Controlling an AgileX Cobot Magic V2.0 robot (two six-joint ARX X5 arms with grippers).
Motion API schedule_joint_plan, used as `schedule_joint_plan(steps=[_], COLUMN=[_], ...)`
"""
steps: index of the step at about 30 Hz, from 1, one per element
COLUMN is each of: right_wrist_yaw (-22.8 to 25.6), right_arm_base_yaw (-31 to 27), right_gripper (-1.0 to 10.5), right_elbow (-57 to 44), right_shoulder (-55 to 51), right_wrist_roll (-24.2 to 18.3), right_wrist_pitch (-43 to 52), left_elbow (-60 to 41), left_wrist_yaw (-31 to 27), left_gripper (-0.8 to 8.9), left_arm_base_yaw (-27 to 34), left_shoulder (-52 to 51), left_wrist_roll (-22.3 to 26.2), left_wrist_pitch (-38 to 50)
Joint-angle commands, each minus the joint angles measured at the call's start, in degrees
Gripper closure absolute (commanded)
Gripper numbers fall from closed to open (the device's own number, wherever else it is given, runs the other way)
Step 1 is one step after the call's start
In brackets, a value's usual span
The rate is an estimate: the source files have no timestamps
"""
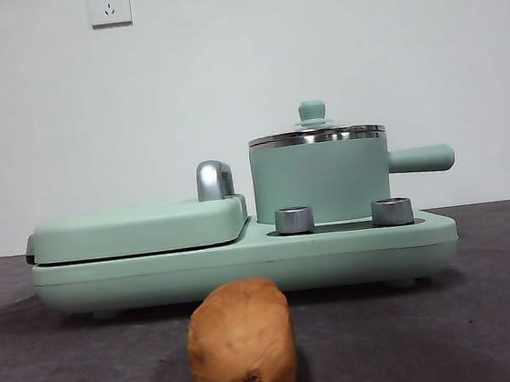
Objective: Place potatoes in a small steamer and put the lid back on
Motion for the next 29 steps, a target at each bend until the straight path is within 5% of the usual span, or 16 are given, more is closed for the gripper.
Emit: schedule_joint_plan(steps=[1, 8, 15, 20, 24, 29], right_wrist_yaw=[-4.6, -10.5, -13.0, -13.0, -13.0, -13.0], right_arm_base_yaw=[0.1, 1.0, 1.7, 1.7, 1.7, 1.8], right_gripper=[9.3, 9.3, 9.3, 9.3, 7.4, 5.4], right_elbow=[3.7, 12.9, 14.6, 14.6, 14.6, 14.6], right_shoulder=[3.8, 12.9, 15.0, 15.0, 15.0, 15.0], right_wrist_roll=[-4.7, -15.5, -17.9, -17.9, -17.8, -16.3], right_wrist_pitch=[-1.6, -11.8, -13.3, -15.5, -17.5, -18.1], left_elbow=[5.7, 17.8, 23.1, 23.1, 23.1, 23.2], left_wrist_yaw=[3.2, 10.2, 11.9, 11.8, 11.8, 11.9], left_gripper=[8.06, 8.05, 7.69, 5.33, 3.85, 3.40], left_arm_base_yaw=[-0.6, -3.1, -6.2, -7.9, -8.9, -11.2], left_shoulder=[4.4, 13.6, 17.4, 17.4, 17.4, 17.7], left_wrist_roll=[1.1, 6.6, 9.7, 9.7, 9.7, 9.7], left_wrist_pitch=[-1.4, -8.6, -14.7, -17.0, -19.1, -19.7])
